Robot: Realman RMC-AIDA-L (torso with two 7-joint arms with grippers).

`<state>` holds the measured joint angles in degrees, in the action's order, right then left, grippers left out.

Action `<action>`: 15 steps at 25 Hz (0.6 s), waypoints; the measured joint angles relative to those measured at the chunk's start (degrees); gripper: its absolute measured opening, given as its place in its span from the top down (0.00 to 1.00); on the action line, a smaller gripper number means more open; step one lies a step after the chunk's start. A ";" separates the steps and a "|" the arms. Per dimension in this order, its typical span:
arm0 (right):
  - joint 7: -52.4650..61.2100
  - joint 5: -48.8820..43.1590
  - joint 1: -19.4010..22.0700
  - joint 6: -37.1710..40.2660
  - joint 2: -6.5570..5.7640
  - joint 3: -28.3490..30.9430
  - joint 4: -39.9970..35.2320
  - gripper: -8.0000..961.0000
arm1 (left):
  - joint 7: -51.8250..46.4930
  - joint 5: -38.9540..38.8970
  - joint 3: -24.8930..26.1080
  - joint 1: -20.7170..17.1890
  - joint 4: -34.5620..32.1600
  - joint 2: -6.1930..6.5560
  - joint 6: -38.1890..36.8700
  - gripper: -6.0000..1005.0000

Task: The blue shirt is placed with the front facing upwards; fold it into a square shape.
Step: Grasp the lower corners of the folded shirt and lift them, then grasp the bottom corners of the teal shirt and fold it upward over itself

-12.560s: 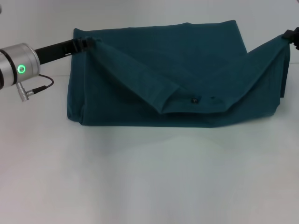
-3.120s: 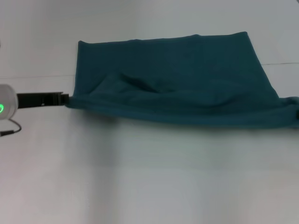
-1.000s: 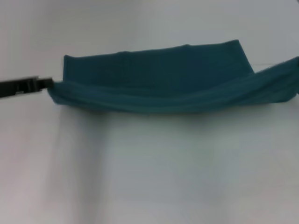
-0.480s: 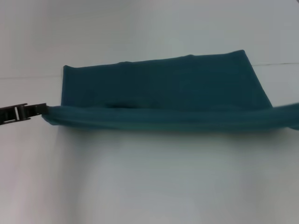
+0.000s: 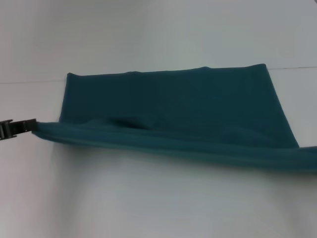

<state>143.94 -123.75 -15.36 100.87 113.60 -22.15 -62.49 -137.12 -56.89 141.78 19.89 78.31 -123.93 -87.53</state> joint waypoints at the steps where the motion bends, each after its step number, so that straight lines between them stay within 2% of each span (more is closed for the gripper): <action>1: -0.03 -0.04 0.09 0.11 0.09 0.01 0.03 0.95 | 0.03 -0.02 0.14 -0.34 0.19 0.00 -0.24 0.96; 7: -0.10 -0.22 1.16 1.23 0.32 0.79 0.12 0.95 | 0.07 -1.14 0.26 -2.44 0.89 -0.45 -1.78 0.96; 15: -0.10 -0.25 0.30 1.98 -0.55 3.83 0.71 0.95 | 0.08 -4.17 0.32 -3.51 0.32 -0.53 -2.96 0.96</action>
<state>143.84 -124.00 -15.06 102.85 113.05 -18.31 -61.78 -137.04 -61.06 142.10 16.39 78.63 -124.46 -90.49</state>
